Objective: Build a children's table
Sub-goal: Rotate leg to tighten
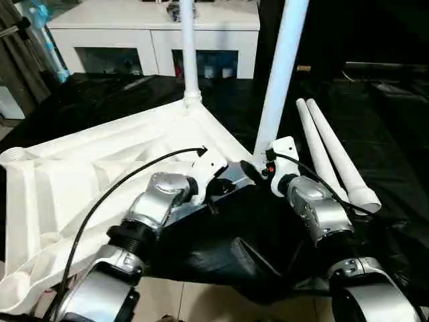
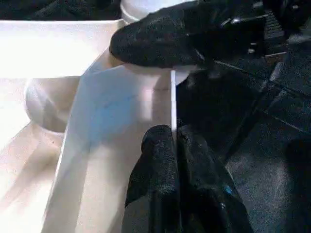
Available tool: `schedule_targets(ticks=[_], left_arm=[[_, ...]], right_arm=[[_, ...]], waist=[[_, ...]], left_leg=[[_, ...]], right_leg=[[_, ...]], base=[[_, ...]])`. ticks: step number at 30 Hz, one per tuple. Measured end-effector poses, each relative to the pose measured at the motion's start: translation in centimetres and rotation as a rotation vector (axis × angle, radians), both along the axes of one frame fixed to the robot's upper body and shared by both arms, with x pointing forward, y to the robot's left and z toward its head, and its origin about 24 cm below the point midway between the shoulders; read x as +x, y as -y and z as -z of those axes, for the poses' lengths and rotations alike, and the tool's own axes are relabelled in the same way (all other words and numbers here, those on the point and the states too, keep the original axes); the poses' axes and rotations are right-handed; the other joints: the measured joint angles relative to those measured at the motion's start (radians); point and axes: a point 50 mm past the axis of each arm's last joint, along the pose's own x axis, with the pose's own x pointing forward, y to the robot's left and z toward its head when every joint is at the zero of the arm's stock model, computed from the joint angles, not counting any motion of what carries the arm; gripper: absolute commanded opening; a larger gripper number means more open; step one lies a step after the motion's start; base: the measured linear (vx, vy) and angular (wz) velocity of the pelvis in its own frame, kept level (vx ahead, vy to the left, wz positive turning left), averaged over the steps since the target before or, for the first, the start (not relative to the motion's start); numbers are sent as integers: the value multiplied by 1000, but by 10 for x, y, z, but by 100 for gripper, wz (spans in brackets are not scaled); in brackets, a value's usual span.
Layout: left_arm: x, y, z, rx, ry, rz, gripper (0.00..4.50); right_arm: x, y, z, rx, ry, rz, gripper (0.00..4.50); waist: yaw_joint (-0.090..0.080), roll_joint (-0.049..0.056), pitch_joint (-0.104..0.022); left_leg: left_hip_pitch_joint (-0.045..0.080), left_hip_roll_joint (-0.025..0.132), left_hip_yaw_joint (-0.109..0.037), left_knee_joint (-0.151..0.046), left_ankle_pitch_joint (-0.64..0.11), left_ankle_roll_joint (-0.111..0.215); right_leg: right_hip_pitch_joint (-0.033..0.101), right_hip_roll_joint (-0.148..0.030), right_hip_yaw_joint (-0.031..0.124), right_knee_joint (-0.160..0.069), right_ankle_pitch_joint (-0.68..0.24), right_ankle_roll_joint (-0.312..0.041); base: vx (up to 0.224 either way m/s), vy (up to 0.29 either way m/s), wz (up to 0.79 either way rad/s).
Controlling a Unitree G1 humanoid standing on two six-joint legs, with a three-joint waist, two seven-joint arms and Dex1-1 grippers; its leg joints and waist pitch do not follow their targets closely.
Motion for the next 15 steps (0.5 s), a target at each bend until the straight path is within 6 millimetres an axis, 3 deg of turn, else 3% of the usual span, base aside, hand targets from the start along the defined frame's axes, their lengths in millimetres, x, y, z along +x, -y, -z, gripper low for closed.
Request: schedule_targets(ticks=[3, 11, 15], left_arm=[[-3, -5, -1, -6, 5, 53, 0], [-20, -19, -4, -25, -37, 281, 0], [-27, -24, -3, -8, -60, 357, 0]], right_arm=[[-6, 11, -3, -21, 12, -128, 396], [-34, 33, -12, -2, -41, -486, 396], [-47, 41, -13, -11, -102, -617, 382]], waist=[[1, 0, 0], [36, 2, 1], [43, 2, 1]], left_leg=[[-2, 0, 0, -1, 0, 0], [-5, 1, 0, -3, 2, 5], [-4, 1, 0, -2, 0, 1]], right_leg=[[-1, 0, 0, 0, 0, 0], [-5, 0, -1, 0, -1, 2], [-2, 0, -1, 1, -1, 2]], base=[[0, 0, 0], [0, 0, 0], [0, 0, 0]])
